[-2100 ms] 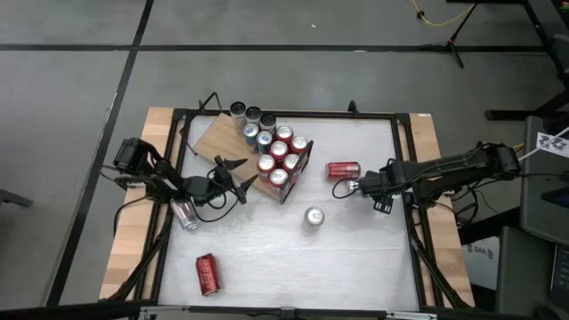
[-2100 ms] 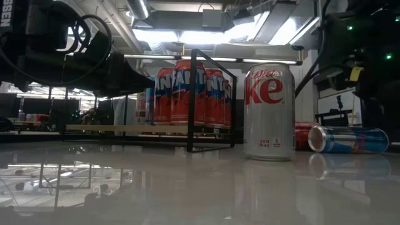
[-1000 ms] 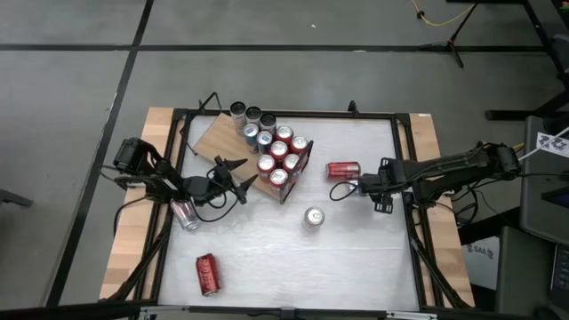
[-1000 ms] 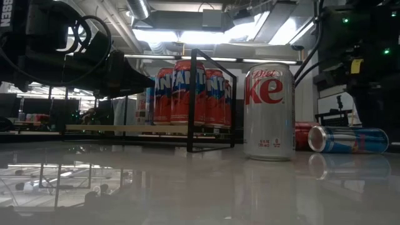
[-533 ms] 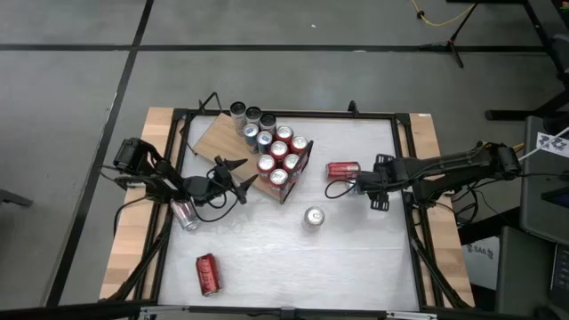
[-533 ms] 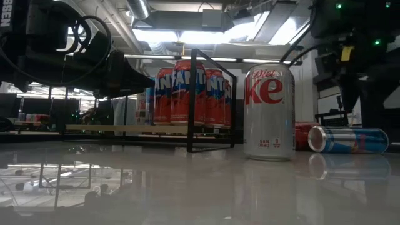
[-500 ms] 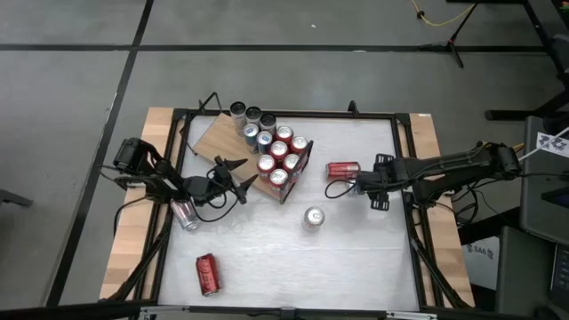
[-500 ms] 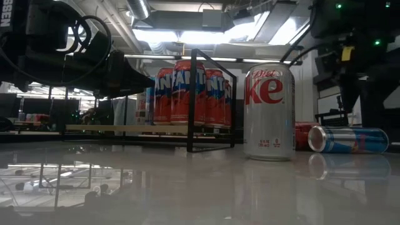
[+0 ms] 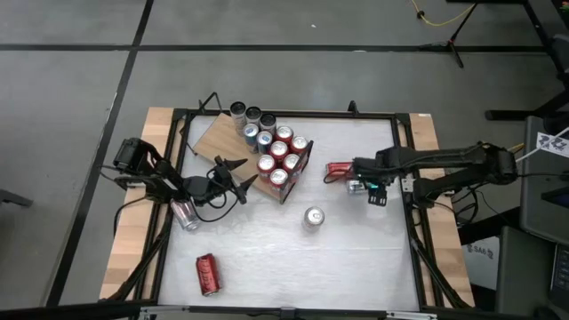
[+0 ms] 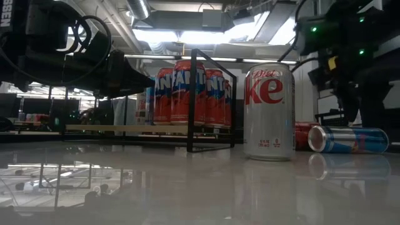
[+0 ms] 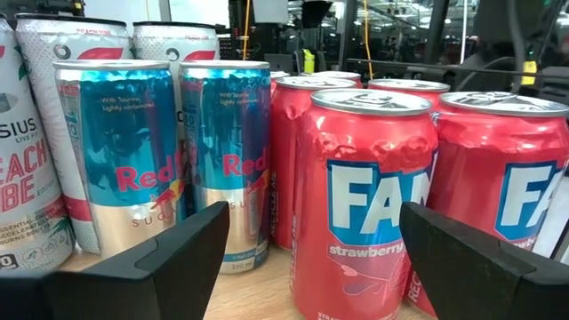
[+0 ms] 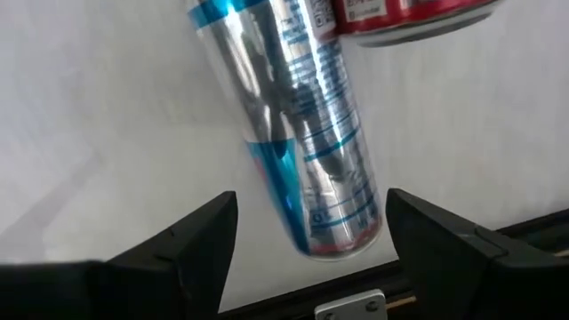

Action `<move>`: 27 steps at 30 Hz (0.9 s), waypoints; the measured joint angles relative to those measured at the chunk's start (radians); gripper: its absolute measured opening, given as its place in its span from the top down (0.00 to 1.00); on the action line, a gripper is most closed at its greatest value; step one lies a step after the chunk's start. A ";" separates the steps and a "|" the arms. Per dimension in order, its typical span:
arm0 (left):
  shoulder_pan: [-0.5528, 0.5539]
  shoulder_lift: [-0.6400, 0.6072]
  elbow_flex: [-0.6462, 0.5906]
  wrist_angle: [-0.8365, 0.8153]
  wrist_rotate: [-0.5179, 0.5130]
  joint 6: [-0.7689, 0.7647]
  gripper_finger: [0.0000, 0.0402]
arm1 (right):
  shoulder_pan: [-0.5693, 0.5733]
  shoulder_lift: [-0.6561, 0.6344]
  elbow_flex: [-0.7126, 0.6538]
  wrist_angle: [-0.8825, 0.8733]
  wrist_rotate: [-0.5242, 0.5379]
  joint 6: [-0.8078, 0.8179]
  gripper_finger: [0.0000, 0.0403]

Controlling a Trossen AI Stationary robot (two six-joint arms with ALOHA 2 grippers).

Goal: Pick and place cans onto a shelf
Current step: Put the blue and white soda can on the shelf aligned with the other blue and white soda cans

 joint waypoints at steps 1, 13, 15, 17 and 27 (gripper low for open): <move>0.000 0.000 0.000 0.000 0.000 0.000 0.19 | -0.011 0.008 0.000 0.005 -0.001 -0.016 0.31; 0.000 0.000 0.000 0.000 -0.004 0.000 0.19 | -0.056 0.118 -0.001 0.030 -0.009 -0.181 0.31; 0.000 0.000 0.000 0.000 -0.004 0.000 0.19 | -0.056 0.138 -0.001 0.032 -0.009 -0.181 0.31; 0.000 0.000 0.000 0.000 -0.004 0.000 0.19 | -0.056 0.158 -0.001 0.043 -0.007 -0.181 0.31; 0.000 0.000 0.000 0.000 -0.004 0.002 0.19 | -0.056 0.244 -0.002 0.112 0.002 -0.179 0.31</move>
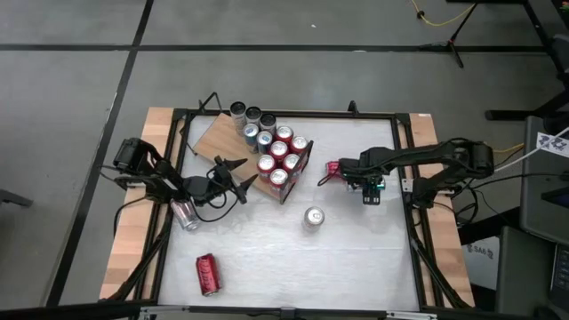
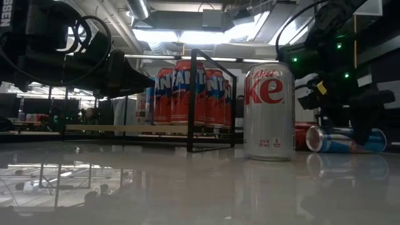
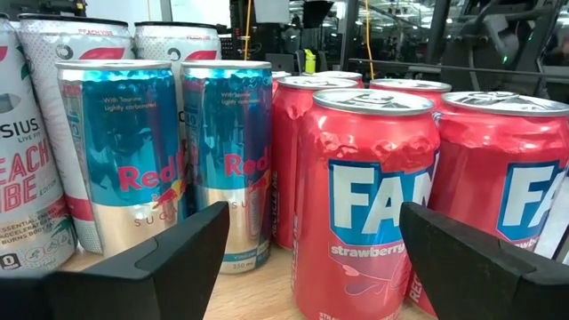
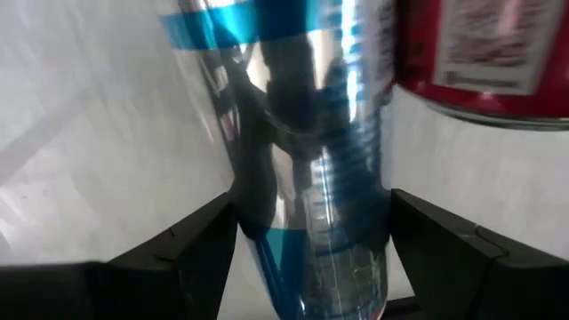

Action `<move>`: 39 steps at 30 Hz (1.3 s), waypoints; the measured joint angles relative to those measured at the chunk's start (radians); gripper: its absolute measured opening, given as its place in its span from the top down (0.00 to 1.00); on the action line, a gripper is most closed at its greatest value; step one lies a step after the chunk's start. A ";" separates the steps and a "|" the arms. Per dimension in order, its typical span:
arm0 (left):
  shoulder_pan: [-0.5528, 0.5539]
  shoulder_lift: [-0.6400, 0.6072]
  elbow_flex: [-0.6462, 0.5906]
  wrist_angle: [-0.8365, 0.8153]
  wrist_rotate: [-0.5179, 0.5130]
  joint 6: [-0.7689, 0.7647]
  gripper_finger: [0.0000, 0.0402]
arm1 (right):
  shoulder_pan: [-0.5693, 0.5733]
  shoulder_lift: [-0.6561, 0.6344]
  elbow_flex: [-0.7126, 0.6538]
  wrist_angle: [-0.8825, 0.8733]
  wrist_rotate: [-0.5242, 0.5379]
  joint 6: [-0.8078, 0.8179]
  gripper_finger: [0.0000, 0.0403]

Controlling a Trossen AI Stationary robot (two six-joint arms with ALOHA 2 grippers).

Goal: Pick and place cans onto a shelf
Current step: Put the blue and white soda can on the shelf aligned with the other blue and white soda cans

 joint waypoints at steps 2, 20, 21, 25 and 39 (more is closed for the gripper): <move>0.000 0.000 0.000 0.000 0.000 0.000 0.19 | 0.000 0.014 0.000 -0.001 0.000 0.000 0.31; 0.000 0.000 0.000 0.000 0.000 0.001 0.19 | 0.000 0.040 0.001 0.021 -0.088 0.003 0.43; 0.000 0.000 0.000 0.000 0.000 0.001 0.19 | 0.000 0.040 0.001 0.020 -0.101 0.003 0.43; 0.000 0.000 0.000 0.000 0.000 0.001 0.19 | 0.000 0.040 0.002 0.019 -0.140 0.007 0.42; 0.000 0.000 0.000 0.000 0.000 0.001 0.19 | 0.001 0.041 0.001 0.033 -0.343 0.015 0.41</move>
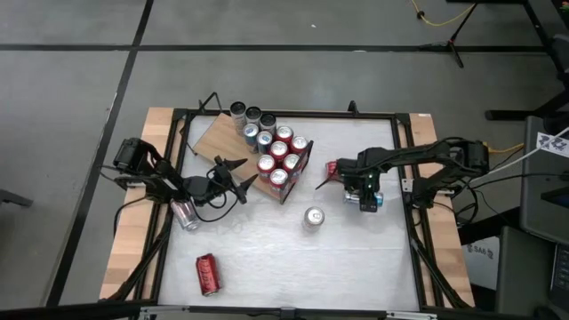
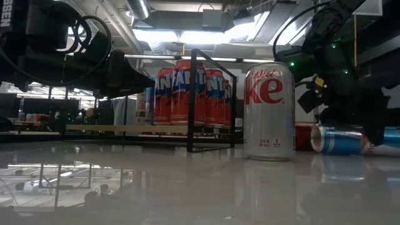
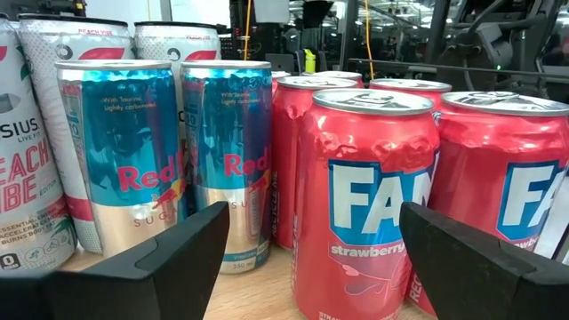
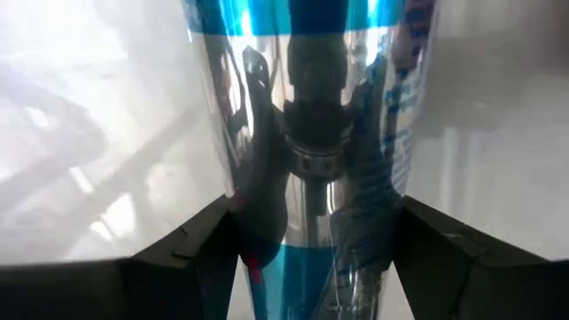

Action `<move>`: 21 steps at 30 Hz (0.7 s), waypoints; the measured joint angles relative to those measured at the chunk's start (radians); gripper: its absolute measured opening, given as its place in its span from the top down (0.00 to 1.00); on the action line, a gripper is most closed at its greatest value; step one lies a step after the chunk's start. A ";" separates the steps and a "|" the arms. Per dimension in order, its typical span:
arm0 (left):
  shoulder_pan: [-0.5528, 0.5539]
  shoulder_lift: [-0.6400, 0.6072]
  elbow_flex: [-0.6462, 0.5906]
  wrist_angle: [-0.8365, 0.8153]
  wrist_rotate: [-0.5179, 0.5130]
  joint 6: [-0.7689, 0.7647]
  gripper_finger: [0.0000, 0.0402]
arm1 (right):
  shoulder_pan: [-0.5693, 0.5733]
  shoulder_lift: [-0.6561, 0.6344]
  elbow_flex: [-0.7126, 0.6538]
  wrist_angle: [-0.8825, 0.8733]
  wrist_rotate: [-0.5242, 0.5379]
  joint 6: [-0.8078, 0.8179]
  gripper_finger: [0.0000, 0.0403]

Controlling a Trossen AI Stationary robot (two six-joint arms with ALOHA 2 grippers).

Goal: Pick and place cans onto a shelf
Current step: Put the blue and white soda can on the shelf aligned with the other blue and white soda cans

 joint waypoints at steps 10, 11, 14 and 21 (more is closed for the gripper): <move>0.000 0.000 0.000 0.000 0.000 0.000 0.19 | 0.000 0.000 0.000 0.077 -0.120 0.129 0.41; 0.000 0.000 0.000 0.000 0.000 0.000 0.19 | 0.000 0.000 0.000 0.081 -0.121 0.145 0.41; 0.000 0.000 0.000 0.000 0.000 0.000 0.19 | 0.000 0.000 0.000 0.095 -0.131 0.172 0.41; 0.000 0.000 0.000 0.000 0.000 0.000 0.19 | 0.001 0.000 0.000 0.094 -0.210 0.222 0.41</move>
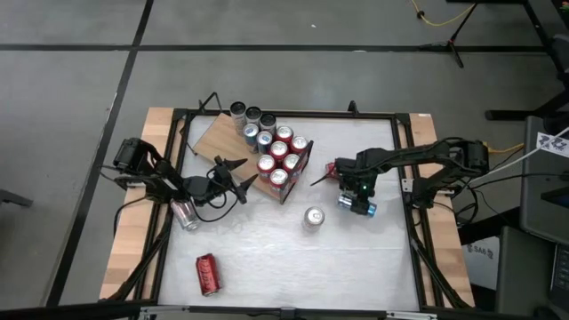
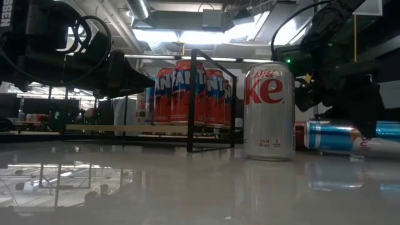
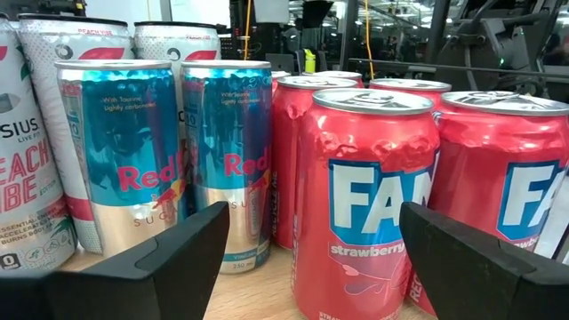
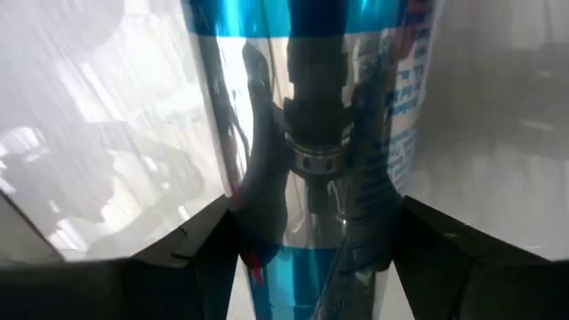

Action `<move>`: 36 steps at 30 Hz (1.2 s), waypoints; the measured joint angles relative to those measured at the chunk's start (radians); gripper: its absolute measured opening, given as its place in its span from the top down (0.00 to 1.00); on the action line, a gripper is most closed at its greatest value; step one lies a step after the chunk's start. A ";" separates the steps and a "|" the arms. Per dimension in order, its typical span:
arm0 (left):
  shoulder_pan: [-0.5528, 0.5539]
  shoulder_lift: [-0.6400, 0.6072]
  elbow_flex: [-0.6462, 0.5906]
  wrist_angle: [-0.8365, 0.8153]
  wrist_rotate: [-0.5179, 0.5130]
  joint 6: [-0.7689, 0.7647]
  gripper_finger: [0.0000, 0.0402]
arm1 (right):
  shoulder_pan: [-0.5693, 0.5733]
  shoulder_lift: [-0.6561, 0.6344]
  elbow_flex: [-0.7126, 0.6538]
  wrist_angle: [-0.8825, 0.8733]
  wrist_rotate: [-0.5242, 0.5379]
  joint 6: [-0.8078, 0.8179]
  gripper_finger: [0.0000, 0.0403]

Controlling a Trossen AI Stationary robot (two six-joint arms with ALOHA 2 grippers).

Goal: Pick and place cans onto a shelf
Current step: Put the blue and white soda can on the shelf aligned with the other blue and white soda cans

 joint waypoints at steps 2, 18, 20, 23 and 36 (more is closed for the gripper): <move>0.000 0.000 0.000 0.000 0.000 0.000 0.19 | 0.000 0.000 0.000 -0.003 -0.023 0.021 0.41; -0.001 0.000 0.102 0.007 0.038 0.000 0.19 | 0.293 0.000 0.000 0.051 -0.032 0.264 0.41; -0.001 0.000 0.122 0.007 0.059 0.000 0.19 | 0.336 0.000 0.000 0.076 -0.025 0.293 0.41; -0.002 0.000 0.143 0.006 0.062 0.001 0.19 | 0.397 0.000 0.000 0.116 0.006 0.329 0.41; -0.001 -0.019 0.148 0.011 0.031 0.021 0.19 | 0.504 -0.003 0.005 0.308 0.237 0.449 0.41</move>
